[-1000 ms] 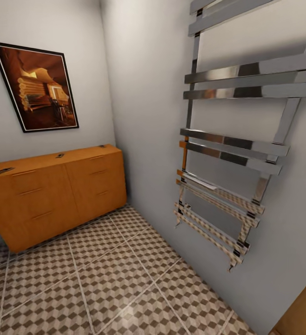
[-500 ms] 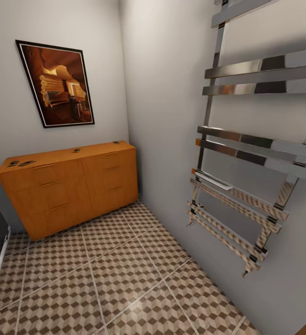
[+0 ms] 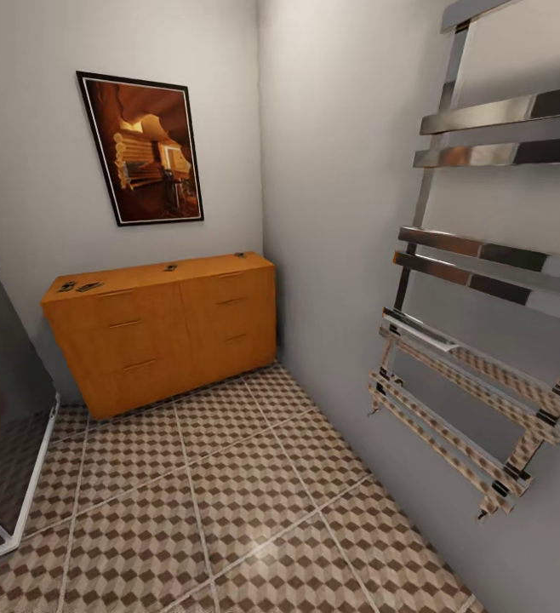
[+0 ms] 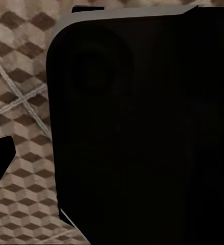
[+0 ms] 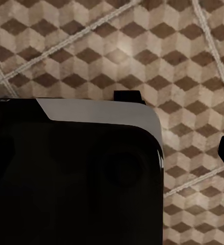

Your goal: Take the four mousetraps from the cabinet in the bathroom and place them on the bathroom floor. Make sure all four end up on the same floor surface, and ensure that at least two of them are either under or directly next to the same bathroom sink.

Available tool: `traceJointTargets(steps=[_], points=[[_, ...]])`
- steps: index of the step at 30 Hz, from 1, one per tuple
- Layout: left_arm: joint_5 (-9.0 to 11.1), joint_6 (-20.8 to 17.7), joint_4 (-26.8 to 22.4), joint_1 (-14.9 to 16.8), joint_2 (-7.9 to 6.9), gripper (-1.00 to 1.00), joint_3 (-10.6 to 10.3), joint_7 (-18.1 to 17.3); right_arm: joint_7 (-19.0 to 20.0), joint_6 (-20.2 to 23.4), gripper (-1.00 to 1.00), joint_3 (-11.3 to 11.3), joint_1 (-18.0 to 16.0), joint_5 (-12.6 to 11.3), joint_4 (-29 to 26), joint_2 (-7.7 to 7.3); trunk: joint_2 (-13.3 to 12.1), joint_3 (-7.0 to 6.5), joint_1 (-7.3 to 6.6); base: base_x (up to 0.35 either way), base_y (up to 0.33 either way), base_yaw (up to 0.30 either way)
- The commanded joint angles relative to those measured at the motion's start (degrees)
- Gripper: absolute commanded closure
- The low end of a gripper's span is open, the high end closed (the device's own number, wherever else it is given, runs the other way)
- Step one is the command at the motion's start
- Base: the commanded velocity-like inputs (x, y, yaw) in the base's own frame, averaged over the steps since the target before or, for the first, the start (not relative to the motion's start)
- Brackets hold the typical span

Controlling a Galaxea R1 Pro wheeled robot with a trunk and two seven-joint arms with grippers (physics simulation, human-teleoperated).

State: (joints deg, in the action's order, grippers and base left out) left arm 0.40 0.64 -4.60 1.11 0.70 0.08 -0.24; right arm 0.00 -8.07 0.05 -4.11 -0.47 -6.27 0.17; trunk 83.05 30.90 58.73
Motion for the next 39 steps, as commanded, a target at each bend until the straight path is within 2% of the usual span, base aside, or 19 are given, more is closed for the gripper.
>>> traceJointTargets(steps=[1, 21, 28, 39], points=[[0.04, 0.07, 0.03, 0.04, 0.00, -1.00, 0.01, -0.02, 0.00, -0.19, -1.00, 0.01, -0.02, -0.05, 0.03, 0.00, 0.03, 0.10, -0.01, 0.000, 0.000, 0.254], [0.04, 0.07, 0.03, 0.04, 0.00, -1.00, 0.01, -0.02, 0.00, -0.19, -1.00, -0.04, -0.02, -0.05, 0.03, -0.07, 0.03, 0.88, -0.01, 0.000, 0.000, 0.260], [0.04, 0.07, 0.03, 0.04, 0.00, -1.00, 0.01, -0.06, 0.00, -0.19, -1.00, -0.05, -0.02, -0.01, 0.03, -0.15, 0.03, 0.94, -0.01, 0.044, 0.000, 0.065], [0.04, 0.07, 0.03, 0.04, -0.07, -1.00, 0.01, -0.11, 0.00, -0.19, -1.00, -0.05, -0.02, 0.00, 0.03, -0.19, 0.03, 0.95, -0.01, 0.299, 0.000, 0.006]])
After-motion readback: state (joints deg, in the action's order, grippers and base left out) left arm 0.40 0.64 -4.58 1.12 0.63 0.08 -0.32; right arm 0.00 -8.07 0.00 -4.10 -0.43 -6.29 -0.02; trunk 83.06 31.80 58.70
